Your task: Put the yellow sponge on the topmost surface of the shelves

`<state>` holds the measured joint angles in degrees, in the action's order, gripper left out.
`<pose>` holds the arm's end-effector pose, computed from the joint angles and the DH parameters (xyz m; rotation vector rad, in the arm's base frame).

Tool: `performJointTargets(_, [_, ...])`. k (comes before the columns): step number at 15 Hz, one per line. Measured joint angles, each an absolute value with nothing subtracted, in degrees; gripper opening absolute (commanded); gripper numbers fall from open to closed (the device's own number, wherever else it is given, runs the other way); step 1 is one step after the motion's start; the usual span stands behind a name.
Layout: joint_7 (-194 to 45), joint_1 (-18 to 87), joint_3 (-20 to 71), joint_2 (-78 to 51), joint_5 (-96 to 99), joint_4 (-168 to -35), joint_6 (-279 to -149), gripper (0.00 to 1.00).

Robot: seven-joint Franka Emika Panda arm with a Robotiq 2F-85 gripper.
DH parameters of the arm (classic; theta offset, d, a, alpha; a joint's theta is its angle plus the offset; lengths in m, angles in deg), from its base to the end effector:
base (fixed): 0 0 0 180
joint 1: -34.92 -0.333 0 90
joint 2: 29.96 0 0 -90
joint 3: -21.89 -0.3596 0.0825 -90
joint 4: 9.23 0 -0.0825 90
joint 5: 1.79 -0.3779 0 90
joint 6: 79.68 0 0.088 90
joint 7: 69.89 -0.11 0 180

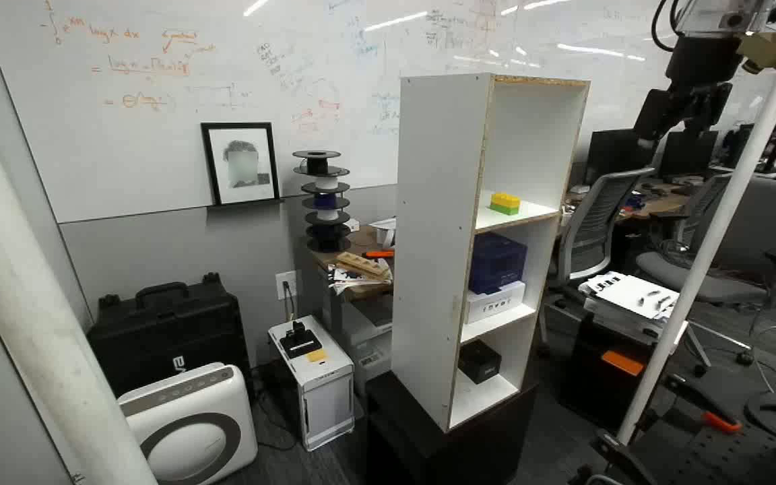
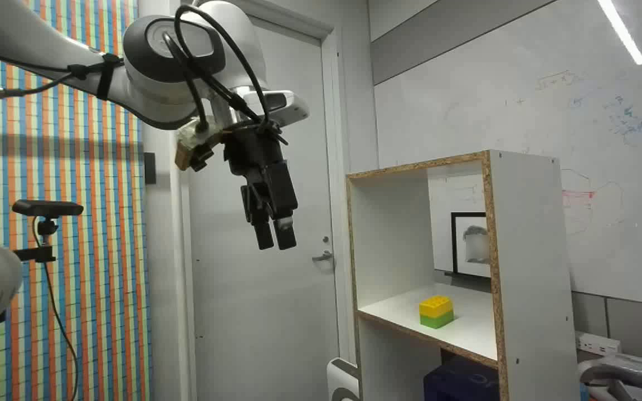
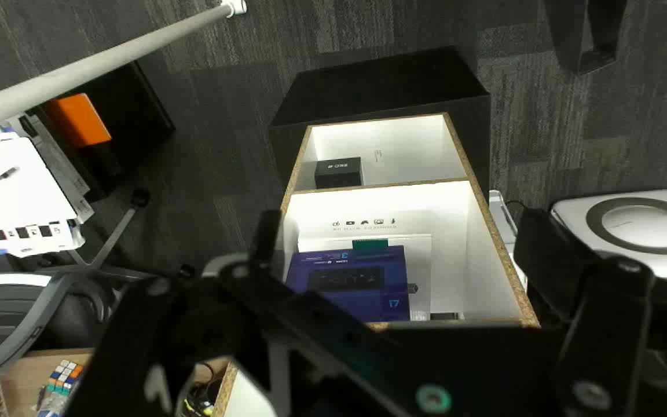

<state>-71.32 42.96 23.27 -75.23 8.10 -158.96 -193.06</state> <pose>0.2874 -0.0606 0.5359 2.9714 -0.1894 0.2175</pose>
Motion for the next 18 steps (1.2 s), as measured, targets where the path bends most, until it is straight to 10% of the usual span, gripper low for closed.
performJointTargets(8, [-70.13,42.79,24.65,-74.97,8.10,-159.05,-196.50,1.00])
performJointTargets(18, [-58.08,39.03,36.59,-49.02,2.31,-159.27,-239.93,1.00])
